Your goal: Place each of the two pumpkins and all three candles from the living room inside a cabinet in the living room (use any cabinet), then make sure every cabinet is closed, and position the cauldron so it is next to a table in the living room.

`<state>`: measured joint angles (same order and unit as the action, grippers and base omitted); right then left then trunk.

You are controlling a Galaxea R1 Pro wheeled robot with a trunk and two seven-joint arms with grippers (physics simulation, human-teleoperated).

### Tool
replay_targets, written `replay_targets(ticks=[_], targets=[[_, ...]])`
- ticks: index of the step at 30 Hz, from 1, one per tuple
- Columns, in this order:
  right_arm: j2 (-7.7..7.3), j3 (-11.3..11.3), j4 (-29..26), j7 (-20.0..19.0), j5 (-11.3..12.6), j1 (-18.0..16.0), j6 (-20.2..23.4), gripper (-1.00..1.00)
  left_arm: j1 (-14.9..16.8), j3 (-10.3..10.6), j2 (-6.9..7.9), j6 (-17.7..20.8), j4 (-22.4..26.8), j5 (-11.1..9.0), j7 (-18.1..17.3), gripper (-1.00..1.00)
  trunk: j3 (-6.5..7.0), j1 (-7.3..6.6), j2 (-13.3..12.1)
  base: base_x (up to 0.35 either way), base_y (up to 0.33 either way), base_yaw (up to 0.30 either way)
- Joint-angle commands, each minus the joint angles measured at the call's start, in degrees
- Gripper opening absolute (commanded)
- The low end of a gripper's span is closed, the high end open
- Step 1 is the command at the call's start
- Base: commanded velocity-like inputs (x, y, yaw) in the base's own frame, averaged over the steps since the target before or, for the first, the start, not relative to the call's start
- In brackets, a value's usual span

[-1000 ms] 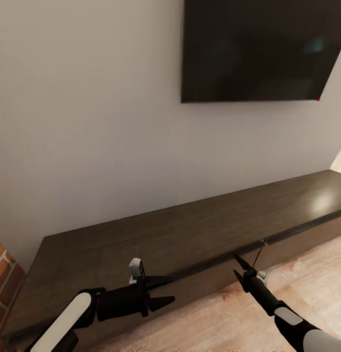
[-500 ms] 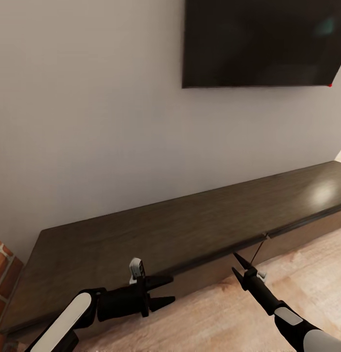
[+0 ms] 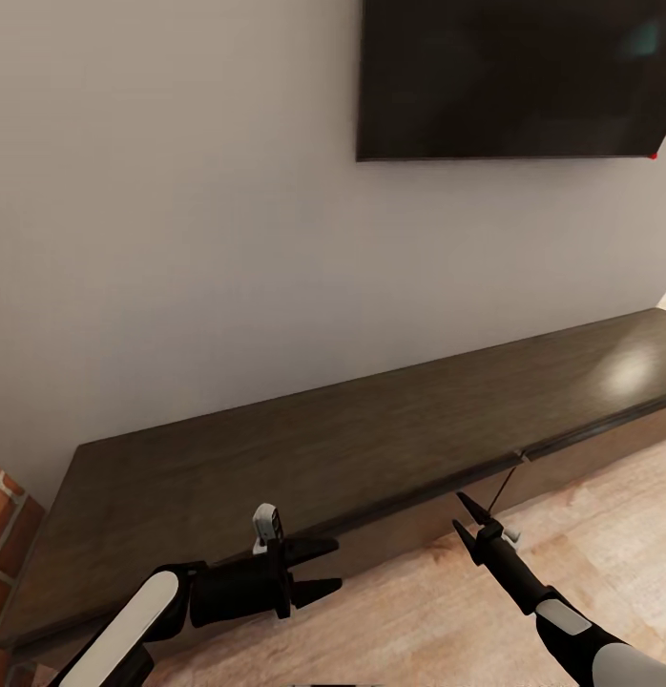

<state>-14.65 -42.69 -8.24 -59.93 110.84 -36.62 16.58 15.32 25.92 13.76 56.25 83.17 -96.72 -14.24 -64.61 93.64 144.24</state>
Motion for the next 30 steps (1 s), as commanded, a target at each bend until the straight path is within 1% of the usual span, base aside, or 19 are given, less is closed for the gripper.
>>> replay_targets(ticks=[1, 7, 17, 23, 30], targets=[[-0.02, -0.4, 0.0, -0.2, 0.6, 0.0, 0.6, 1.0, 0.0, 0.1, 0.04, 0.0, 0.0, 0.4, -0.5, 1.0, -0.05, -0.01, 0.0, 0.0, 0.0, 0.0], [-0.08, -0.4, -0.1, -2.0, 0.5, 0.0, 0.6, 1.0, 0.0, 0.0, 0.04, 0.0, 0.0, 0.4, -0.5, 1.0, -0.05, -0.01, 0.0, 0.0, 0.0, 0.0], [-0.11, -0.4, -0.1, -2.3, 0.5, 0.0, 0.6, 1.0, 0.1, 0.1, 0.04, 0.0, 0.0, 0.4, -0.5, 1.0, -0.05, -0.01, 0.0, 0.02, 0.0, 0.0], [-0.11, -0.4, -0.1, -2.2, 0.4, 0.0, 0.6, 1.0, 0.0, 0.1, 0.04, 0.0, 0.0, 0.4, -0.5, 1.0, -0.05, -0.01, 0.0, 0.119, 0.0, 0.0], [-0.11, -0.4, -0.1, -2.2, 0.4, 0.0, 0.5, 1.0, 0.1, 0.1, 0.04, 0.0, 0.0, 0.4, -0.5, 1.0, -0.05, -0.01, 0.0, 0.02, 0.0, 0.0]])
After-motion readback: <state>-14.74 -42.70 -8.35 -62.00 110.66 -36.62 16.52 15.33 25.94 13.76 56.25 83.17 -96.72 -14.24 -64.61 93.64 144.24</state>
